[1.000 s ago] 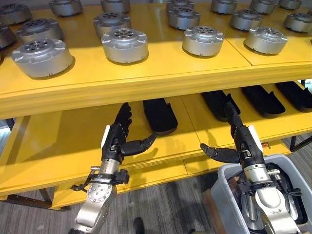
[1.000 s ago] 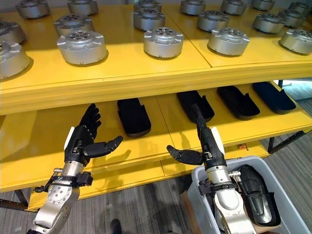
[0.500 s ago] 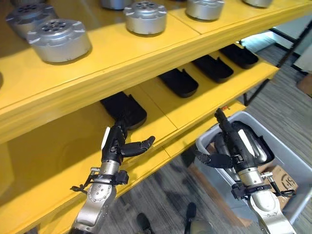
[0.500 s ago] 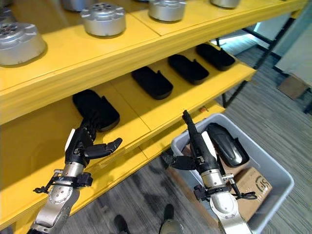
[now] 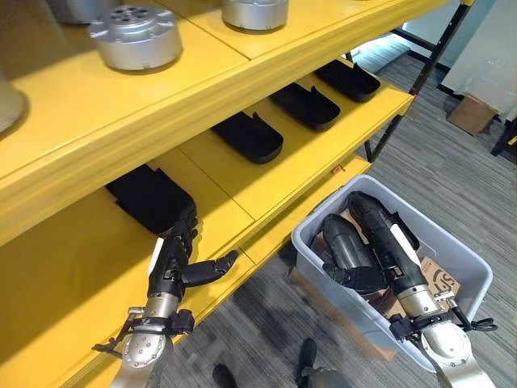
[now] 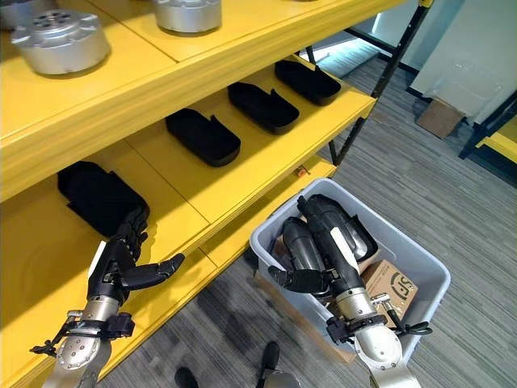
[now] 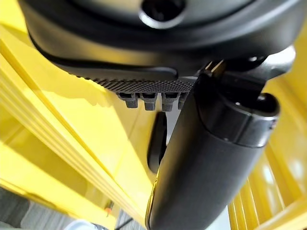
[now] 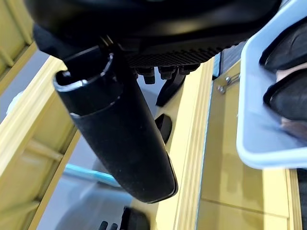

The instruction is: Move parts from the plastic box to the shelf.

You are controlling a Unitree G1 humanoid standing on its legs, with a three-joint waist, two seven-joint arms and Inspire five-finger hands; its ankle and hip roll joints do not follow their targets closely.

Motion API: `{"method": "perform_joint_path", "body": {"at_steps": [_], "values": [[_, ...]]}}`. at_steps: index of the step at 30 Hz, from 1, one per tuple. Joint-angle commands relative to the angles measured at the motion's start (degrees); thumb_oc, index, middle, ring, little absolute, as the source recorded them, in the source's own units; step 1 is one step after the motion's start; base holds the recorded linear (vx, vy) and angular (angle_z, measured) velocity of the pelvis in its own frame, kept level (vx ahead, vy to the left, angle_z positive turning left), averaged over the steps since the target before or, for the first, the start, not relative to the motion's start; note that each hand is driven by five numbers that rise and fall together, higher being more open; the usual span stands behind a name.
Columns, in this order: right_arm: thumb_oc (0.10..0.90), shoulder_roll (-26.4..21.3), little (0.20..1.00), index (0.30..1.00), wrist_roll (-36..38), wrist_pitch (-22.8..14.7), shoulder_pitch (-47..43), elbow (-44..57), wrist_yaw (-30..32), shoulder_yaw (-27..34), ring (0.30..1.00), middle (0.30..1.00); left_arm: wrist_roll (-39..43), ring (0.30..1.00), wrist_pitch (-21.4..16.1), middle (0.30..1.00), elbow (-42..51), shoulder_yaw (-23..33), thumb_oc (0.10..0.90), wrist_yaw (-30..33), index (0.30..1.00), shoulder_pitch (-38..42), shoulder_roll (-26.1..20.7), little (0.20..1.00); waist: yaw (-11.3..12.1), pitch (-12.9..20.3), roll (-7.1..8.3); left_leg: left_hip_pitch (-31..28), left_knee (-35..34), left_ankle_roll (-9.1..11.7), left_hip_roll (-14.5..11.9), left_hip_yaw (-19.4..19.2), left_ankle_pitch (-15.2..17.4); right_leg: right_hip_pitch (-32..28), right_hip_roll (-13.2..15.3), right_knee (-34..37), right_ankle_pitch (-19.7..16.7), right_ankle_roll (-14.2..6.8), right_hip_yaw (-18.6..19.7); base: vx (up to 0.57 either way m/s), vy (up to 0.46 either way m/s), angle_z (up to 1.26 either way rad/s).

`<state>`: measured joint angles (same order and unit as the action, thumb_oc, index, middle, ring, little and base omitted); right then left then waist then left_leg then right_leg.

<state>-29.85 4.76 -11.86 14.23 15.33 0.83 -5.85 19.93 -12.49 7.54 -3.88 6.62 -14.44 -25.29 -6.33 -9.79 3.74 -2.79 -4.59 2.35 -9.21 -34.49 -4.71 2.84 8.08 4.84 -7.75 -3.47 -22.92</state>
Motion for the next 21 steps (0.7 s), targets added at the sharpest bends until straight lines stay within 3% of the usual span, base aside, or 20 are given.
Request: {"method": "perform_joint_path", "body": {"at_steps": [1,7,8,9,10,12,13,14,15,16,17,18,19,20,21], "values": [[0.9,-1.27,1.0,1.0,2.04,-6.68,-2.67,5.97,1.35,4.45,1.0,1.0,-0.02,1.0,-5.24,1.0,6.06,2.66,0.9,-1.13,1.0,4.09,-0.52,1.0,-1.49,4.04,-0.36,-2.91,8.28,4.08,-5.96,1.73,6.89,-1.81,2.7,-3.38,6.0,-5.39,4.88,0.04,-0.113,-0.31],[0.9,-2.24,1.0,1.0,1.4,-7.05,-0.89,6.69,1.25,5.88,1.0,1.0,-0.41,1.0,-5.69,1.0,6.35,1.84,0.9,-1.58,1.0,4.7,-0.43,1.0,-3.8,4.15,-2.56,-4.66,7.23,6.26,-8.25,-1.35,3.84,-0.41,-0.15,-4.01,7.63,-4.23,8.37,0.06,-0.107,-0.26],[0.9,-2.52,1.0,1.0,1.39,-7.23,-0.5,6.95,1.2,6.27,1.0,1.0,-0.35,1.0,-5.74,1.0,6.38,1.59,0.9,-1.75,1.0,4.75,-0.45,1.0,-4.04,3.99,-2.75,-4.69,7.96,7.01,-9.29,-1.73,2.9,-0.35,-0.98,-4.23,8.17,-3.68,9.03,0.09,-0.242,-0.46],[0.9,-2.95,1.0,1.0,1.5,-7.62,0.3,7.35,1.13,7.01,1.0,1.0,0.01,1.0,-5.65,1.0,6.53,1.47,0.9,-2.22,1.0,4.59,-0.26,1.0,-4.53,3.39,-2.81,-3.99,11.9,8.49,-11.97,-1.67,0.11,-0.65,-2.91,-4.71,9.83,-2.23,10.45,0.09,-0.254,-0.38],[0.9,-2.97,1.0,1.0,1.54,-7.61,0.39,7.43,1.11,7.08,1.0,1.0,0.04,1.0,-5.66,1.0,6.51,1.45,0.9,-2.26,1.0,4.61,-0.25,1.0,-4.4,3.33,-2.98,-3.84,12.49,8.91,-12.56,-1.58,0.09,-0.66,-3.32,-4.8,10.02,-1.92,10.51,0.12,-0.343,-0.32],[0.9,-2.84,1.0,1.0,1.52,-7.91,1.09,7.18,1.31,6.94,1.0,1.0,0.53,1.0,-5.47,1.0,6.1,0.93,0.9,-2.3,1.0,4.8,0.12,1.0,-3.85,2.33,-2.71,-1.93,20.68,11.18,-17.6,0.78,-5.59,-2.18,-7.11,-4.33,11.76,1.09,12.58,0.12,-0.395,-0.58],[0.9,-4.07,1.0,1.0,0.2,-7.91,0.26,7.41,2.06,6.29,1.0,1.0,1.24,1.0,-5.02,1.0,6.22,0.07,0.9,-2.31,1.0,5.34,-0.19,1.0,-1.42,0.49,-1.09,1.61,28.25,9.65,-17.66,8.29,-7.47,-3.66,-8.76,-3.87,12.27,3.03,14.67,0.06,-0.339,-0.75],[0.9,-3.93,1.0,1.0,0.11,-7.92,0.09,7.33,2.16,6.34,1.0,1.0,1.29,1.0,-5.0,1.0,6.15,0.02,0.9,-2.3,1.0,5.6,-0.31,1.0,-1.75,0.28,-1.24,2.66,29.51,9.71,-18.15,9.28,-7.06,-3.66,-8.99,-3.8,12.32,3.16,14.21,0.03,-0.222,-0.78],[0.9,-4.52,1.0,1.0,-0.44,-7.76,-0.91,7.28,2.35,5.79,1.0,1.0,1.45,1.0,-4.78,1.0,6.55,-0.51,0.9,-1.7,1.0,6.04,-0.05,1.0,-0.17,-0.24,0.02,6.09,29.53,5.81,-13.04,16.51,-2.37,-3.96,-8.63,-3.35,12.39,3.0,16.83,0.0,0.005,-0.73],[0.9,-4.47,1.0,1.0,-0.46,-7.77,-0.99,7.22,2.38,5.81,1.0,1.0,1.43,1.0,-4.79,1.0,6.5,-0.57,0.9,-1.67,1.0,6.16,-0.1,1.0,-0.4,-0.12,0.15,6.52,29.82,5.39,-12.7,16.69,-2.0,-3.83,-8.25,-3.3,12.43,2.74,16.61,0.01,0.064,-0.98],[0.9,-4.5,1.0,1.0,0.2,-7.86,-2.87,6.73,2.21,5.16,1.0,1.0,1.36,1.0,-4.8,1.0,6.45,-1.13,0.9,-1.55,1.0,6.52,0.52,1.0,1.55,-0.7,1.19,11.75,23.7,1.7,-5.86,25.26,1.95,-3.77,-6.77,-3.43,11.27,1.67,18.79,0.04,0.127,-1.0],[0.9,-4.53,1.0,1.0,0.65,-7.93,-3.45,6.2,2.1,4.65,1.0,1.0,1.35,1.0,-4.94,1.0,6.33,-1.19,0.9,-1.24,1.0,6.47,0.51,1.0,2.15,-0.88,1.34,12.75,18.47,1.57,-4.6,29.2,2.05,-3.85,-6.47,-3.61,11.41,1.12,20.13,0.04,0.105,-1.02],[0.9,-4.51,1.0,1.0,0.66,-7.96,-3.53,6.15,2.1,4.63,1.0,1.0,1.34,1.0,-4.96,1.0,6.31,-1.18,0.9,-1.23,1.0,6.52,0.5,1.0,2.06,-0.77,1.46,12.71,17.86,1.5,-4.41,29.16,1.52,-3.63,-6.32,-3.62,11.29,1.12,20.08,0.11,0.097,-0.79],[0.9,-4.48,1.0,1.0,0.77,-7.93,-3.92,5.52,1.93,4.46,1.0,1.0,1.47,1.0,-5.03,1.0,6.06,-1.56,0.9,-1.32,1.0,6.56,0.68,1.0,2.63,-1.02,1.14,13.74,12.71,1.99,-3.05,32.97,-0.11,-3.95,-6.08,-3.69,11.36,0.7,20.9,0.15,0.165,-0.6],[0.9,-4.33,1.0,1.0,1.08,-7.7,-4.19,5.06,1.38,4.21,1.0,1.0,1.35,1.0,-5.21,1.0,5.81,-2.05,0.9,-1.77,1.0,6.66,0.82,1.0,3.84,-1.83,-0.35,16.18,5.76,2.74,2.09,37.54,-3.01,-4.82,-7.0,-3.23,11.1,0.53,22.49,0.17,0.166,-0.47]]}}
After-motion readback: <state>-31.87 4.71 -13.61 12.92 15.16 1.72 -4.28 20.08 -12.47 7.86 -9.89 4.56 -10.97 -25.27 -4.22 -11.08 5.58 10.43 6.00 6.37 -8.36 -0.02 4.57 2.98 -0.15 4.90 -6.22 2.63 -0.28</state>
